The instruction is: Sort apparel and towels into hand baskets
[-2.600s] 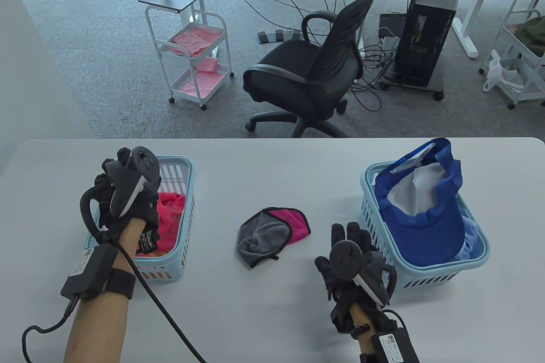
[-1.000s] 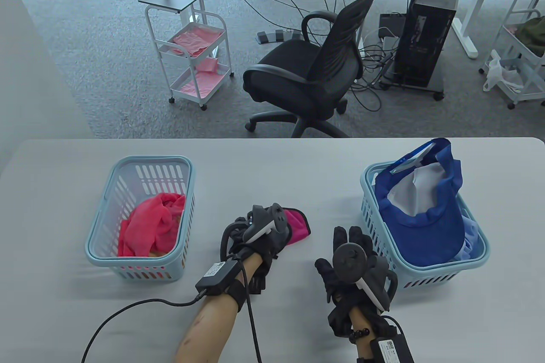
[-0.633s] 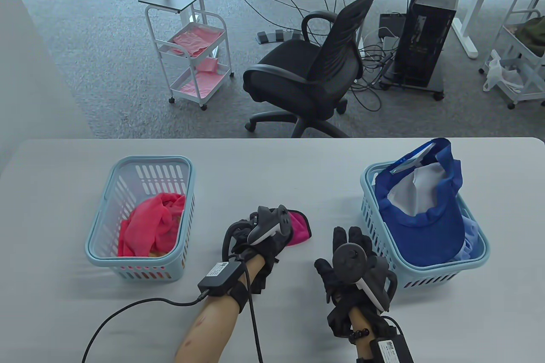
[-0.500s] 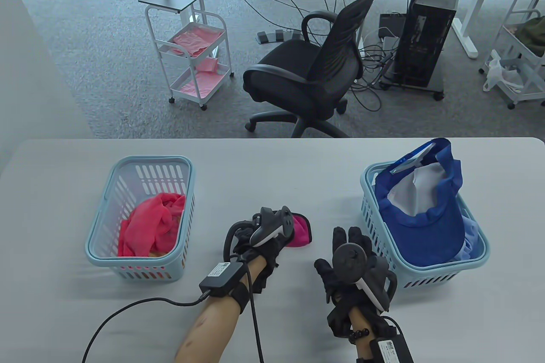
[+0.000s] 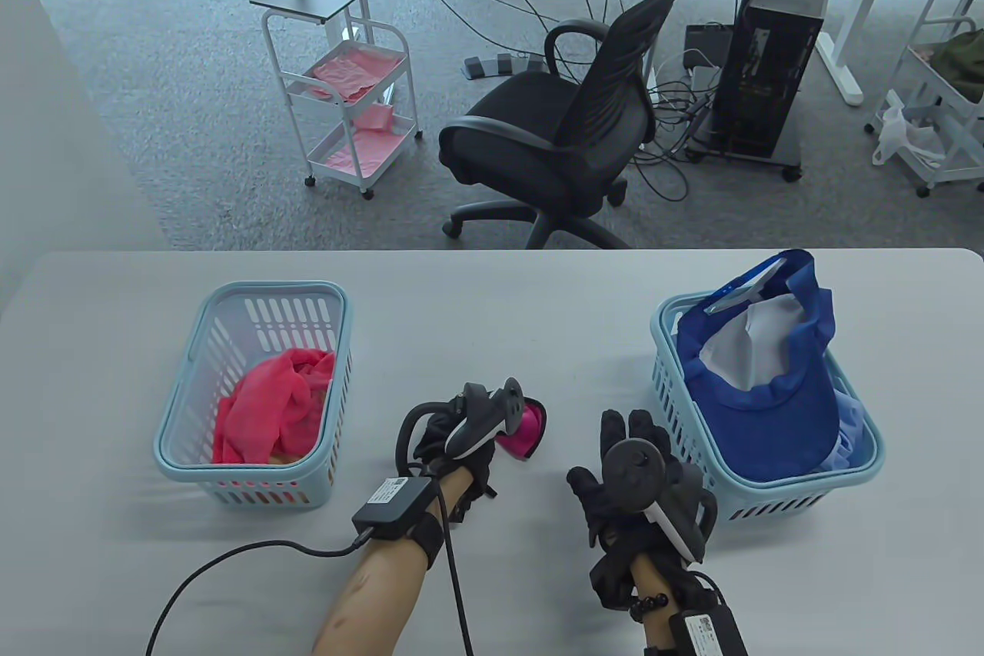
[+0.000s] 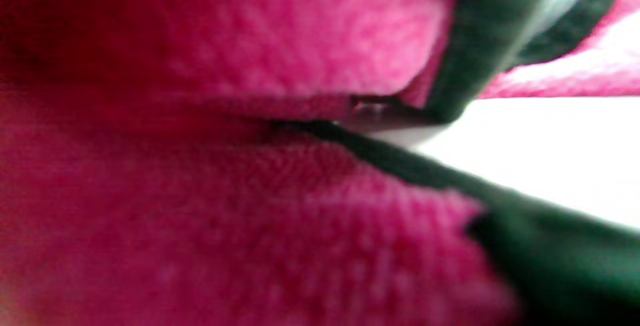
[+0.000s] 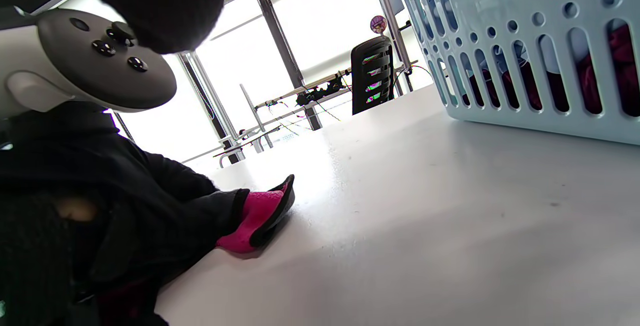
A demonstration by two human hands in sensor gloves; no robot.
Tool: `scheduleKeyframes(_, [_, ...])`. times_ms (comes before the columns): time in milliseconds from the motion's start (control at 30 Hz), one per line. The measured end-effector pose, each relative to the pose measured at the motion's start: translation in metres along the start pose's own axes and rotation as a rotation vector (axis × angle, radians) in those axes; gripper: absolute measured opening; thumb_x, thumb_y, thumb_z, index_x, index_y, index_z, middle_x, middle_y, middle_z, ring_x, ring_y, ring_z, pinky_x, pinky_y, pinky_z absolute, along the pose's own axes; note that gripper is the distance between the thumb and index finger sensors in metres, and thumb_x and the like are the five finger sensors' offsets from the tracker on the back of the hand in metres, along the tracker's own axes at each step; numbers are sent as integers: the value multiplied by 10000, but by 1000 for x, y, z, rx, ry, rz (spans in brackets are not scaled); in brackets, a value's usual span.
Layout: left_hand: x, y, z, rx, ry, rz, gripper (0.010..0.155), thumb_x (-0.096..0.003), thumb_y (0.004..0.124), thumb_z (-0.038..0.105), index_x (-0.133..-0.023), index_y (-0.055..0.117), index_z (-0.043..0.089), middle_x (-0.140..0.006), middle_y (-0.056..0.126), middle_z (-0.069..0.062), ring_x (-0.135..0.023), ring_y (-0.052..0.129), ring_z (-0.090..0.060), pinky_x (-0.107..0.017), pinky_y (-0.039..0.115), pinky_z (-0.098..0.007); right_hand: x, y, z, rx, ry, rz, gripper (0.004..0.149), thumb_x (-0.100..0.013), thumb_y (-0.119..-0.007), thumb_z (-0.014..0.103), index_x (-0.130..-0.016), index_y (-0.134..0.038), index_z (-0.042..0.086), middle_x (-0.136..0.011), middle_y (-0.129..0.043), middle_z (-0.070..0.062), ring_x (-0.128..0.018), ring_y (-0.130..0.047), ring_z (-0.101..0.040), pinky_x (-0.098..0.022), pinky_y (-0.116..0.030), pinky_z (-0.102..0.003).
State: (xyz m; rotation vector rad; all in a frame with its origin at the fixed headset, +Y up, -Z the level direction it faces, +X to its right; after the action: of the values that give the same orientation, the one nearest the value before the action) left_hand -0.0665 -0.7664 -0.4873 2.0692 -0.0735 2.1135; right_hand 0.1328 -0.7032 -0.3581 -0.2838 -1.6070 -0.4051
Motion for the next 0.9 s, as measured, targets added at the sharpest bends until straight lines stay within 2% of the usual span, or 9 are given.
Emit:
scheduleKeyframes(200, [3, -12, -1, 52, 0, -11, 460, -439, 826, 419, -893, 772, 368, -923, 901, 35, -748, 1094, -182, -544, 989, -306, 0, 1, 0, -8, 4, -4, 832, -401, -785, 469, -1049, -389, 131, -1079, -267, -250, -970, -385, -558, -693, -445, -688])
scheduleKeyframes(367, [7, -38, -4, 85, -6, 27, 466, -444, 823, 405, -904, 764, 359, -910, 916, 24, -719, 1106, -179, -526, 991, -304, 1, 2, 1, -21, 11, -14, 830, -401, -785, 468, -1049, -389, 134, -1080, -268, -248, -971, -380, -557, -695, -443, -688])
scheduleKeyframes(633, [26, -118, -21, 189, -10, 141, 509, -466, 809, 389, -961, 694, 361, -903, 924, 18, -692, 1109, -184, -502, 986, -313, 1, 1, 1, -11, 14, -14, 830, -401, -785, 468, -1048, -389, 131, -1079, -270, -249, -970, -387, -556, -693, -444, -689])
scheduleKeyframes(800, [39, -167, -51, 249, -44, 203, 498, -471, 802, 402, -958, 704, 358, -895, 930, 18, -675, 1114, -176, -490, 986, -308, 2, 0, 2, -8, 18, -9, 830, -401, -785, 468, -1048, -390, 131, -1078, -272, -250, -969, -387, -556, -692, -445, -689])
scheduleKeyframes(900, [46, -187, -71, 299, -67, 219, 491, -474, 796, 412, -955, 714, 354, -888, 935, 17, -668, 1114, -175, -485, 985, -307, 2, 0, 2, -11, 17, -10, 830, -400, -785, 468, -1048, -390, 132, -1078, -272, -250, -969, -386, -558, -693, -445, -688])
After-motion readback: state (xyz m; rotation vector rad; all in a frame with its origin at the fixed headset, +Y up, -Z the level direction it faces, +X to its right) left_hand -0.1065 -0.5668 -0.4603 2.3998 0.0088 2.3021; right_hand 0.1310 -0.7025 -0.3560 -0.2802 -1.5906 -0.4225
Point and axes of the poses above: the tracker on the back of each hand, its own z axis roughly to the thumb side, its own x axis roughly from the fingertips to the wrist, y = z × x, the point moved 3 cm from there along -x, roughly from the wrist to the fingertips
